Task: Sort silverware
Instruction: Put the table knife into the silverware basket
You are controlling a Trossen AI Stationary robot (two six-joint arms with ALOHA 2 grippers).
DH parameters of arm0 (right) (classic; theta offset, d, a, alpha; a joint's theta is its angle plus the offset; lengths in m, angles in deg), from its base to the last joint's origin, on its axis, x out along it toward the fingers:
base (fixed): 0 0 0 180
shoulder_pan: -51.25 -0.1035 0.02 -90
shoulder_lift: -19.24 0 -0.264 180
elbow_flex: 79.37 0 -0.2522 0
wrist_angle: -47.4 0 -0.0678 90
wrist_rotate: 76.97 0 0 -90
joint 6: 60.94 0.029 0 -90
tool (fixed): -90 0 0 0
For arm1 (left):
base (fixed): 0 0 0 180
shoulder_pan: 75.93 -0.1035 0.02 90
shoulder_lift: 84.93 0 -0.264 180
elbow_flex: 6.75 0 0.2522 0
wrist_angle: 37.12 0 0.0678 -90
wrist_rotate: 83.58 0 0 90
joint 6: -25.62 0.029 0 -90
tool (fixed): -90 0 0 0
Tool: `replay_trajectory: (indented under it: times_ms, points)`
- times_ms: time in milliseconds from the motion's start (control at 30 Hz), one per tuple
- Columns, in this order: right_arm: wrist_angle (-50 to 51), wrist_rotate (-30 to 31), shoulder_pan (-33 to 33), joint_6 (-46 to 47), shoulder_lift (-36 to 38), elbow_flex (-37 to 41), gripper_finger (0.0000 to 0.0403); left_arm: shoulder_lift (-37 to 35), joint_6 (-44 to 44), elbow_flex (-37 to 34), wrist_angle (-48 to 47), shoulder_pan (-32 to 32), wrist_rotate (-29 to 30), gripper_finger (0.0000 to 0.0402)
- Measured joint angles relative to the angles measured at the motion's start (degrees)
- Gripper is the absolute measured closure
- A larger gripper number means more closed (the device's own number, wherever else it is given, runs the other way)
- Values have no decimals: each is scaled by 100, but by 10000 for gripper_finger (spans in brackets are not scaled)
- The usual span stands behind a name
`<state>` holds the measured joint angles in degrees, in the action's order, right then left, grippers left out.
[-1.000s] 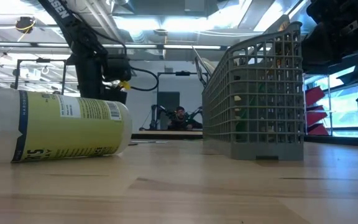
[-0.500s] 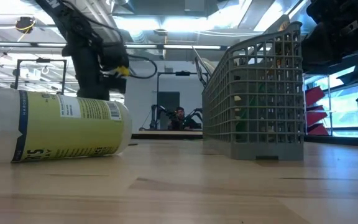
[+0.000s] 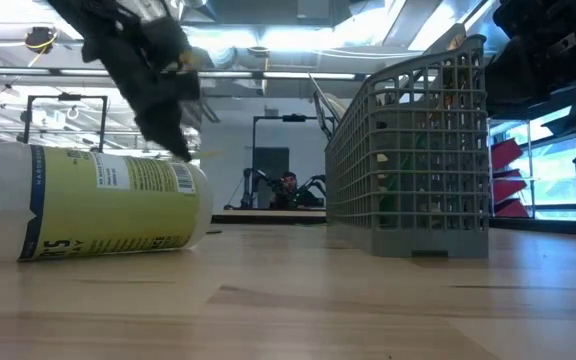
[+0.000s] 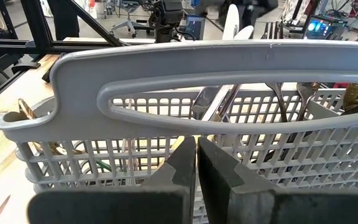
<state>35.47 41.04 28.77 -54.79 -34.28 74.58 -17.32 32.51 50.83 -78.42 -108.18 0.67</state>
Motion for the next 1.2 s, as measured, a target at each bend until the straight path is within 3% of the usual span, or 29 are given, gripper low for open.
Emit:
replay_trajectory:
  times_ms: [333,500,700,867,1200]
  points:
    - [1,2,0,0,0,0,403,-956,-1310,10,1633,59,-1120,334]
    - [2,2,0,0,0,0,403,-1007,-1868,11,2779,573,-1489,334]
    - [-22,2,0,-1,0,0,403,-838,-2200,11,4688,1556,-1471,334]
    - [-28,2,0,-2,0,0,403,-531,-2140,13,5746,2279,-960,334]
    - [-38,2,0,-1,0,0,403,979,-1372,11,7928,3193,-193,334]
